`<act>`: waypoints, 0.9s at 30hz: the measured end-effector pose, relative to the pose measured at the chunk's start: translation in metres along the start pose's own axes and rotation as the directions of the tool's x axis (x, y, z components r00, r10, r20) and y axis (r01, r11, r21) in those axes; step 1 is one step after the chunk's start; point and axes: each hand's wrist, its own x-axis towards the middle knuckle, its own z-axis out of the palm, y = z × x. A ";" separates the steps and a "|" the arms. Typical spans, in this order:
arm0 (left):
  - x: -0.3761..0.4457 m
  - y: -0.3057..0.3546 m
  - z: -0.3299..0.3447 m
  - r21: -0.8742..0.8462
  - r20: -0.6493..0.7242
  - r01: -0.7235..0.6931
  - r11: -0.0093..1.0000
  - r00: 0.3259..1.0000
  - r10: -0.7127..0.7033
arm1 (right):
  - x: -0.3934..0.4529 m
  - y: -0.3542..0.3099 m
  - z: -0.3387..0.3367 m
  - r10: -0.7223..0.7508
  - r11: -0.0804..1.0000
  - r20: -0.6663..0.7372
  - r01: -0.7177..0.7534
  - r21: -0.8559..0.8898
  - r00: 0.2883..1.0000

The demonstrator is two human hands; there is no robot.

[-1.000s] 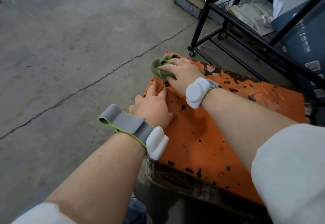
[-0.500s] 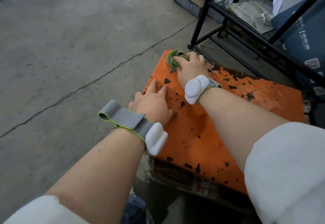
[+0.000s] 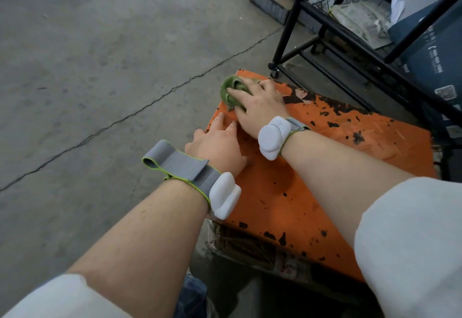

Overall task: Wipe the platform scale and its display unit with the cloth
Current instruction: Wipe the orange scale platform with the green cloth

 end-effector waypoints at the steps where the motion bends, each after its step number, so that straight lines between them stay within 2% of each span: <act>1: 0.000 0.001 0.000 -0.006 0.003 0.005 1.000 1.000 -0.005 | -0.001 0.003 0.001 -0.026 0.999 -0.005 0.026 -0.021 1.000; 2: 0.000 0.001 0.000 -0.005 0.004 0.004 1.000 1.000 -0.004 | 0.001 0.008 0.002 0.003 0.999 -0.023 -0.004 -0.049 1.000; 4: 0.000 0.000 0.001 0.002 -0.002 -0.009 1.000 1.000 0.009 | 0.009 0.018 0.001 0.179 0.982 -0.042 -0.182 -0.060 0.983; 6: -0.001 -0.003 0.002 0.000 -0.011 -0.016 1.000 1.000 0.016 | 0.016 0.019 0.000 0.318 0.948 0.014 -0.318 0.003 0.948; 7: -0.001 -0.003 0.002 -0.005 -0.016 -0.020 1.000 1.000 0.020 | 0.016 0.015 -0.001 0.302 0.952 0.056 -0.304 0.024 0.952; 9: -0.001 -0.005 0.001 -0.037 -0.036 -0.023 0.999 0.999 0.022 | 0.011 0.000 0.000 0.126 0.988 0.126 -0.136 0.078 0.984; 11: -0.002 -0.004 0.000 -0.073 -0.050 -0.028 0.997 0.998 0.025 | -0.003 -0.007 0.001 -0.047 0.989 0.129 0.029 0.142 0.991; 12: -0.002 -0.004 -0.001 -0.071 -0.049 -0.024 0.997 0.999 0.020 | -0.007 -0.005 0.002 -0.083 0.987 0.117 0.065 0.146 0.990; 14: -0.002 -0.006 -0.001 -0.059 -0.032 0.005 0.998 0.999 -0.007 | -0.005 0.006 0.001 -0.013 0.994 0.099 0.002 0.113 0.995; 17: -0.002 -0.013 -0.001 -0.077 -0.017 0.074 0.994 0.997 -0.076 | 0.002 0.011 -0.005 0.225 0.968 0.107 -0.235 0.094 0.969; 19: -0.003 -0.016 -0.002 -0.070 -0.011 0.084 0.994 0.996 -0.085 | -0.005 -0.004 -0.005 0.165 0.978 0.119 -0.178 0.107 0.979; 21: -0.003 -0.017 -0.004 -0.056 -0.016 0.058 0.997 0.998 -0.059 | -0.020 -0.020 -0.003 -0.022 0.984 0.131 -0.002 0.176 0.991; 23: -0.006 -0.016 -0.007 -0.042 -0.014 0.048 0.998 0.999 -0.048 | -0.030 -0.021 -0.002 -0.114 0.973 0.107 0.089 0.211 0.988; 24: -0.008 -0.016 -0.008 -0.032 -0.005 0.058 0.998 0.998 -0.058 | -0.030 -0.016 -0.002 -0.086 0.978 0.095 0.066 0.199 0.992; 27: -0.014 -0.016 -0.012 -0.014 0.019 0.063 0.998 0.998 -0.062 | -0.024 -0.009 -0.004 0.142 0.976 0.084 -0.154 0.156 0.986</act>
